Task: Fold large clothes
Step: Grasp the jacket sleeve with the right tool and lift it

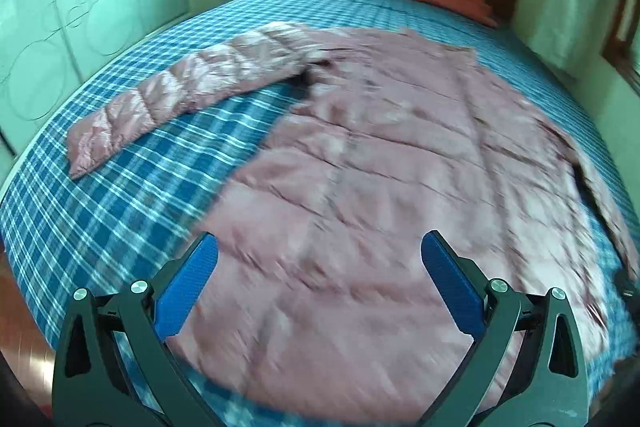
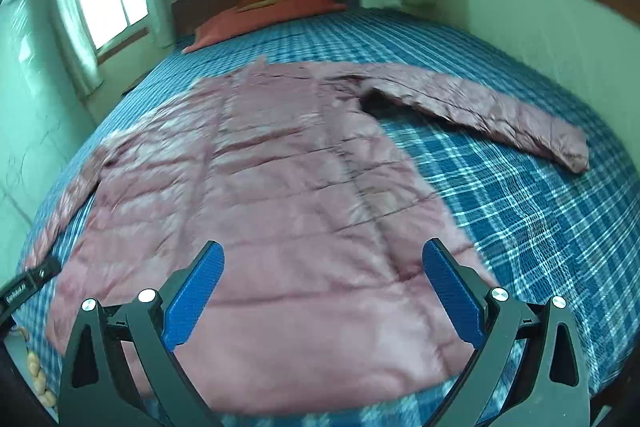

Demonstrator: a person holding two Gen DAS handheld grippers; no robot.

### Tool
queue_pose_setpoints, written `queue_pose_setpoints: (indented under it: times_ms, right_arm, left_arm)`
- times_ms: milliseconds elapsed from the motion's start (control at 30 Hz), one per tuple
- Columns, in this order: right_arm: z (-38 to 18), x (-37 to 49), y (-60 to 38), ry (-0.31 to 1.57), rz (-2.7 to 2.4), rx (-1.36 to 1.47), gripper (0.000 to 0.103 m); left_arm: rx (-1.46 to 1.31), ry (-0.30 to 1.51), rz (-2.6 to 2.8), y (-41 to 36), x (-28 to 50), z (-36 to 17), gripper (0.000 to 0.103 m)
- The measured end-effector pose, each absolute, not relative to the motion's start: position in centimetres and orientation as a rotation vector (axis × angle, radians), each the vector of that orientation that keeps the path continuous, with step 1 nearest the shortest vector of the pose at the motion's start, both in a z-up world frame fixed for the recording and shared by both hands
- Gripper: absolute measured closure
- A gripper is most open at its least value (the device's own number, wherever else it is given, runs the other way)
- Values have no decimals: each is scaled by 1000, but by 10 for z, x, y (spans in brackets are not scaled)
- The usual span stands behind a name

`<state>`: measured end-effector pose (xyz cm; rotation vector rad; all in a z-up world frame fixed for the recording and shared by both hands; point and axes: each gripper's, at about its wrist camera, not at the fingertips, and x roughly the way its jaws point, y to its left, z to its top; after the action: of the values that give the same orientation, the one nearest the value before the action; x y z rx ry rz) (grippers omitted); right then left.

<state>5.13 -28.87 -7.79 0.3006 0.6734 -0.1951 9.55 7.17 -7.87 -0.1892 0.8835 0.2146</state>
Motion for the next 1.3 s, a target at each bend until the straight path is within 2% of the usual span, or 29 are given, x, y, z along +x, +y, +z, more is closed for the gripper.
queue_pose_setpoints:
  times_ms: [233,267,300,367,767,933,1067,1133,1167,1200,1300]
  right_arm:
    - [-98,71,-423,584,-320,624,6]
    - [-102,70,-443,560,-333,679,10]
    - [-104,69,-455,550,-349,709,21]
    - [-112,68,-489,526,-393,795,31]
    - [-148,44,-567,261,-449,1126,31]
    - [-152,33,-589,163,-481,1165,31]
    - [-148,38,-591,184,-509,1118,31]
    - [-145,47,-592,226,-559,1064,51]
    - [-146,53,-594,245,-555,1055,74]
    - [-149,56,-598,263,-540,1069,88]
    - [-139,61,-595,275,-542,1047,90]
  left_arm:
    - [-272,912,383,134,139,-102,2]
    - [-296,915,397,142,143,-106,2]
    - [-309,919,408,146,145,-108,2]
    - [-332,926,441,155,149,-113,2]
    - [-371,966,542,168,156,-144,2]
    - [-326,964,563,165,158,-150,2]
    - [-300,966,576,159,157,-152,2]
    - [-294,969,578,158,160,-154,2]
    - [-292,969,578,159,160,-154,2]
    - [-292,968,577,160,161,-154,2]
    - [-291,964,577,157,163,-156,2]
